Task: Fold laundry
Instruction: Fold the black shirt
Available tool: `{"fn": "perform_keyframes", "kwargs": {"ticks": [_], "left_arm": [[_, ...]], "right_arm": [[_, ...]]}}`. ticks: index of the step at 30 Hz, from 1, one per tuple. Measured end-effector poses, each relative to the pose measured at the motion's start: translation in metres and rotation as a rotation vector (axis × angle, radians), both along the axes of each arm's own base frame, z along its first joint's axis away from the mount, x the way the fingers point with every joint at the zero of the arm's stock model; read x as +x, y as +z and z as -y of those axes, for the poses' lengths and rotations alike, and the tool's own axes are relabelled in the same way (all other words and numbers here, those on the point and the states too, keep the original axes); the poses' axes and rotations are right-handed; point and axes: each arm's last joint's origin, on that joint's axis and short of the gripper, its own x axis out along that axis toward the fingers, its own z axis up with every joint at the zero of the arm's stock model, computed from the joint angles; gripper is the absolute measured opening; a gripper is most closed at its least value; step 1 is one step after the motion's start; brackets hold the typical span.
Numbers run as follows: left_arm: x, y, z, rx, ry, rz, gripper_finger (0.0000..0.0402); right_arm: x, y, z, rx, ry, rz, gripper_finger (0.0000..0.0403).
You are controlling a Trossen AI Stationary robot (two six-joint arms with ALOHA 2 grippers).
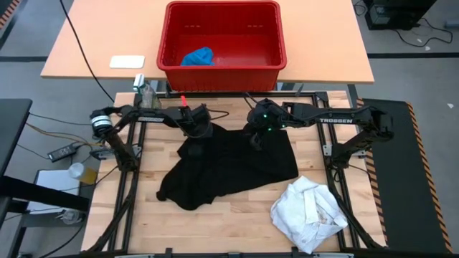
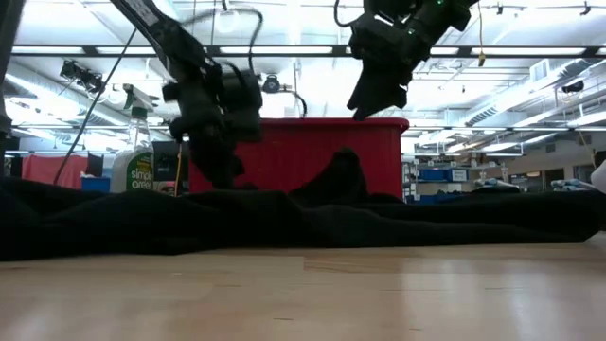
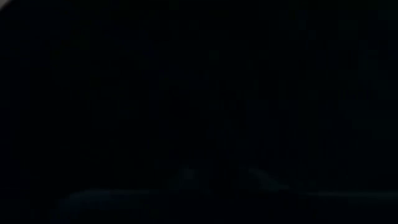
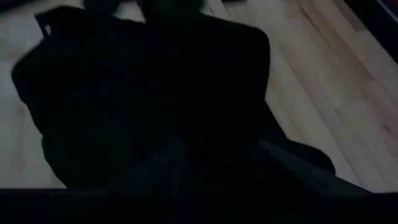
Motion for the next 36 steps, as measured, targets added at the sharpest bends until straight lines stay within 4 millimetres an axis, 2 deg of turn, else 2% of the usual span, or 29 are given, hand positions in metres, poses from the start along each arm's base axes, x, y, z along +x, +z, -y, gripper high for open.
{"fn": "perform_keyframes", "kwargs": {"ticks": [6,10,12,18,24,29,32,36], "left_arm": [[-0.013,0.05,0.021,0.01,-0.039,0.151,0.0002],[-0.012,0.067,0.035,0.006,-0.045,0.234,0.0002],[-0.01,0.069,0.042,0.004,-0.056,0.243,0.0002],[-0.002,0.065,0.061,-0.012,-0.012,0.205,0.0001],[0.006,0.069,0.07,0.02,0.056,0.247,0.0002],[0.007,0.069,0.072,0.003,0.106,0.246,0.0002],[0.007,0.07,0.072,-0.014,0.13,0.241,0.0002],[0.008,0.07,0.072,-0.013,0.148,0.244,0.0002]], "right_arm": [[0.008,0.003,-0.006,0.03,0.152,0.093,0.0208],[0.024,-0.007,-0.022,-0.05,0.25,0.105,0.0208],[0.034,-0.015,-0.025,-0.062,0.266,0.119,0.0208],[0.06,-0.036,-0.019,-0.036,0.288,0.209,0.0221],[0.079,-0.07,-0.021,0.088,0.354,0.208,0.0248],[0.088,-0.077,-0.025,0.058,0.355,0.251,0.0257],[0.091,-0.079,-0.027,0.008,0.328,0.261,0.0231],[0.095,-0.078,-0.028,-0.004,0.329,0.294,0.0144]]}}
